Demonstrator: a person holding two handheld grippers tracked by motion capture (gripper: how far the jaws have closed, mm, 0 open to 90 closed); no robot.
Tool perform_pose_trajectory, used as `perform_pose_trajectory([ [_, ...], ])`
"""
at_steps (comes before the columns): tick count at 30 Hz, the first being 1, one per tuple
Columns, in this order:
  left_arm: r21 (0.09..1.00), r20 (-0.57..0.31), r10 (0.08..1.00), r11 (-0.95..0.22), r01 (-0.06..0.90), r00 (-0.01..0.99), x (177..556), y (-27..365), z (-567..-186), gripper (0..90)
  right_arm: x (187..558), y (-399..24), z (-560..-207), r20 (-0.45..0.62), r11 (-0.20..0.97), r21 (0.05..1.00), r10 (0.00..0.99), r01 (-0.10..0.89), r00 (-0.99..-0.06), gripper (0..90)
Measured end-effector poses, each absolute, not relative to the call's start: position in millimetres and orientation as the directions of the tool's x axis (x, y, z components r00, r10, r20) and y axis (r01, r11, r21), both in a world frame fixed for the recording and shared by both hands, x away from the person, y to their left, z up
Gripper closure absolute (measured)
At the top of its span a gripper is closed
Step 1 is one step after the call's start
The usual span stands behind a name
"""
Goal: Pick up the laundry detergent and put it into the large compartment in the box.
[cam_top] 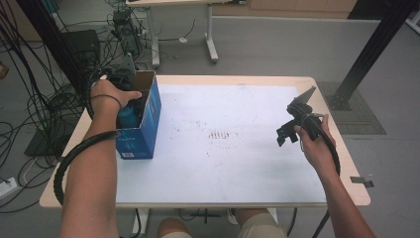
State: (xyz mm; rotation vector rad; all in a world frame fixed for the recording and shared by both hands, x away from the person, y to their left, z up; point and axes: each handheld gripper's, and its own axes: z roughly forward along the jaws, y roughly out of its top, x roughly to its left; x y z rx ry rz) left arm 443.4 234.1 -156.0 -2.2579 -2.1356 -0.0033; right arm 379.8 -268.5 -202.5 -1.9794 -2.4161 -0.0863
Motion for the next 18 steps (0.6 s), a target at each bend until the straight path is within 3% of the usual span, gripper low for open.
perform_pose_trajectory([
  [18, -0.027, 0.027, 0.997, -0.067, 0.997, 0.067, 441, 234, -168, 37.5, 380, -269, -204, 0.05, 0.189, 0.029, 0.98, 0.981, -0.191, 4.9],
])
